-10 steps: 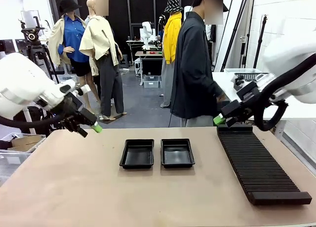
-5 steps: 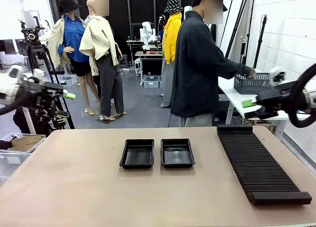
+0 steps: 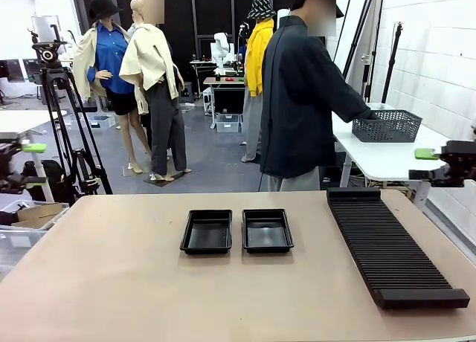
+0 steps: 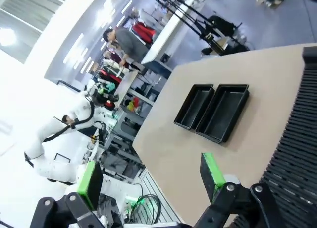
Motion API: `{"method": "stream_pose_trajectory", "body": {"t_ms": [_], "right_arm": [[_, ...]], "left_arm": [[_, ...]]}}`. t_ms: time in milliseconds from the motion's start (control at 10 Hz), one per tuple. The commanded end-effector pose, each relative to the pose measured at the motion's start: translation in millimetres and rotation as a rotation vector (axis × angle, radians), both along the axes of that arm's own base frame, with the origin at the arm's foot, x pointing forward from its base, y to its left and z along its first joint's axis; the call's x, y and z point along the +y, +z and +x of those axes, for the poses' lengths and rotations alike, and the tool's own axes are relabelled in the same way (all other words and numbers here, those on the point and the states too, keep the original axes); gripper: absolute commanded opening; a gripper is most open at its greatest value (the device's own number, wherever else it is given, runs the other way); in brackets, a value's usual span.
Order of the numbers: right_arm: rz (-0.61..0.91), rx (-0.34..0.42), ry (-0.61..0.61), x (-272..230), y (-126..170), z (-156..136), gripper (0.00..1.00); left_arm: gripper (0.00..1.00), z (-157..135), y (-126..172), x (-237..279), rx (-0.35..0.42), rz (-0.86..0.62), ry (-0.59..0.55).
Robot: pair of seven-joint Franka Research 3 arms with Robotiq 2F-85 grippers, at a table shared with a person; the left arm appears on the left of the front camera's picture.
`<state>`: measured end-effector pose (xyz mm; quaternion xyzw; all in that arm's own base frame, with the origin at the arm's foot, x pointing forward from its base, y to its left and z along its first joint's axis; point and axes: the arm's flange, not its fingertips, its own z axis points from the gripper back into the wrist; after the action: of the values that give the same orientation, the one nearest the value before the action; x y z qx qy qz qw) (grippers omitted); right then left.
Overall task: Inspect and transfer BCBs to ESD trays.
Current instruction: Pick up the Blank PCB from the PCB Rack and place it in the left ESD tray.
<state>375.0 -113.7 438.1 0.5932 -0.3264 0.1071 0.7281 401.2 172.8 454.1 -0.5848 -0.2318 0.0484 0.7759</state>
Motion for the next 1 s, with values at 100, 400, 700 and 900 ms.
{"method": "stream_pose_trajectory", "body": {"t_ms": [100,400,700,900], "right_arm": [[0.065,-0.057,-0.018,-15.4,-10.2,-14.4,1.00],[0.078,-0.069,-0.006,-26.2,-14.9,-15.2,1.00],[0.065,-0.042,-0.007,-24.9,-12.8,-18.2,1.00],[0.065,-0.042,-0.007,-24.9,-12.8,-18.2,1.00]], "left_arm": [[1.00,-27.6,-25.6,24.5,-0.049,-0.064,-0.008],[1.00,-37.5,-48.2,34.7,-0.023,-0.097,-0.013],[1.00,-34.4,-46.6,30.8,-0.006,-0.097,-0.003],[1.00,-34.4,-46.6,30.8,-0.006,-0.097,-0.003]]}}
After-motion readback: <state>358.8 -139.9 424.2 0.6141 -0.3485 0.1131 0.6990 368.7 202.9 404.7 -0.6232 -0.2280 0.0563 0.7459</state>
